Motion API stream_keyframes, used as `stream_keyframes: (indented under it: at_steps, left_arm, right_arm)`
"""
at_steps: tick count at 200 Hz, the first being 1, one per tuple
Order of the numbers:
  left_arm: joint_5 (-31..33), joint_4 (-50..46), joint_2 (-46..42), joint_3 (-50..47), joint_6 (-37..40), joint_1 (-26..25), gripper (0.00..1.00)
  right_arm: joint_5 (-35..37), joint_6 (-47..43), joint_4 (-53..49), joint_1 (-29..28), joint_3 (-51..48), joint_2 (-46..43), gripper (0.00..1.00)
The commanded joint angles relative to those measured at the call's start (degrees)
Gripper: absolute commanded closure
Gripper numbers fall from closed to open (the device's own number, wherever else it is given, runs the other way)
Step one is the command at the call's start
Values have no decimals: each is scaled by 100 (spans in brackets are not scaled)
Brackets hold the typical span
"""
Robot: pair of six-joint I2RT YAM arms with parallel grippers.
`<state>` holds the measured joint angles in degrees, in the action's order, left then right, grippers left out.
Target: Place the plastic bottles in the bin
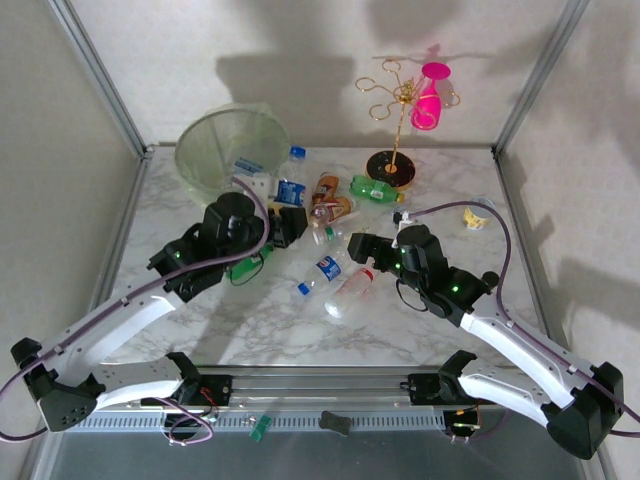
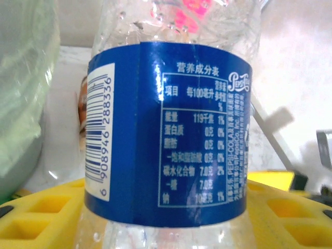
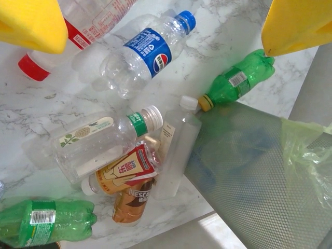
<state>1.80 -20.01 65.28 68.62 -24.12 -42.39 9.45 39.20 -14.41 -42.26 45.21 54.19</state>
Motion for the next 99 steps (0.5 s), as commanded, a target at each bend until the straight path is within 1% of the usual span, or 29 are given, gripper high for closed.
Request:
stream_keyframes:
  at_steps: [1,34,62,99]
  left_arm:
    - [-381,57,230,493,54,359,57]
    - [-629,12,636,1108,-79,1173,56]
    - [-817,15,1041,1449,-282,1846,56]
    - [-968,-7,1547,1628,-683,2449,57]
  right_arm:
    - [169,1,-102,27,223,-4,4]
    - [223,-54,-158,25,225,-5,3]
    - [220,-99,-140,25,229,46,3]
    - [202,-130,-110,25,233,109,3]
